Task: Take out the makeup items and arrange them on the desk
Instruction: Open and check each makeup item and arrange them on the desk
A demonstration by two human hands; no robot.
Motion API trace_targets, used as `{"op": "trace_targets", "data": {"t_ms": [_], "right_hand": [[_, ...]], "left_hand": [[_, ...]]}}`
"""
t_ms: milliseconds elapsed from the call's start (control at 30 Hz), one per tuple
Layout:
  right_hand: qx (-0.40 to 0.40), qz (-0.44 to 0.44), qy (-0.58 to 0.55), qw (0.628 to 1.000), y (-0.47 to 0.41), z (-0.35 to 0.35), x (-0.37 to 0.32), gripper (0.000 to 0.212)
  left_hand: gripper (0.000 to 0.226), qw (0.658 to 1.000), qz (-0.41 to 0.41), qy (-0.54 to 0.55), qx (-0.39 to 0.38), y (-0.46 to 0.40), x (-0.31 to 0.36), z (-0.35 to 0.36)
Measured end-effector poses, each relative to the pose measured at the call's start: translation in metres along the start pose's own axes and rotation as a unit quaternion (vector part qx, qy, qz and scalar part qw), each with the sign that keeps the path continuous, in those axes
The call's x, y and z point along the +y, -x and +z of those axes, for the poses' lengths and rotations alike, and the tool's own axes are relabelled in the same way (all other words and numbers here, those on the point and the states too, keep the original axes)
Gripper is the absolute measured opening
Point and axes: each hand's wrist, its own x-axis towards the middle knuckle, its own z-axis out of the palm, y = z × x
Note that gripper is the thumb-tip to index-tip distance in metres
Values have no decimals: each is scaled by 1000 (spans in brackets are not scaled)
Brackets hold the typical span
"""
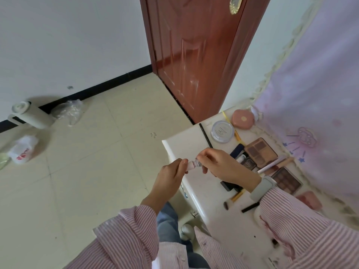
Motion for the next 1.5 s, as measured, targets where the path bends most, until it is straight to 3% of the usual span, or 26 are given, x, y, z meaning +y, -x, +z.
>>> {"op": "trace_targets", "data": {"t_ms": [233, 333, 433, 500, 567, 667, 767, 867, 1033, 1333, 1500], "right_hand": [[-11, -8, 84, 996, -3, -28, 6, 10], [58, 22, 73, 995, -8, -50, 19, 12], [140, 91, -93, 982, -16, -52, 32, 19], [166, 123, -239, 949, -23, -41, 34, 19], [165, 121, -289, 935, -31, -29, 34, 21], [153, 94, -213, 961, -49, -14, 38, 17], [222, 22, -66, 973, -72, -4, 45, 12], [271, -52, 34, 961, -90, 3, 50, 14], [256, -94, 139, 952, -114, 17, 52, 20], [220, -85, 185, 954, -127, 26, 60, 22], [203, -62, 177, 961, -126, 27, 59, 26]], "left_hand": [[36, 994, -56, 9, -98, -2, -17, -17], [26, 987, -110, 119, -6, -5, -31, -26], [25, 944, -147, 279, 102, -15, -36, -26], [24, 931, -146, 317, 109, -26, -32, -19], [21, 932, -135, 320, 107, -38, -27, -9], [11, 943, -111, 284, 136, -58, -22, 3], [14, 955, -102, 186, 208, -78, -27, 11], [20, 961, -80, 77, 253, -94, -34, 18], [18, 957, -50, -40, 284, -104, -47, 29], [17, 948, -10, -88, 306, -107, -61, 38], [21, 943, -33, -101, 317, -105, -71, 43]]}}
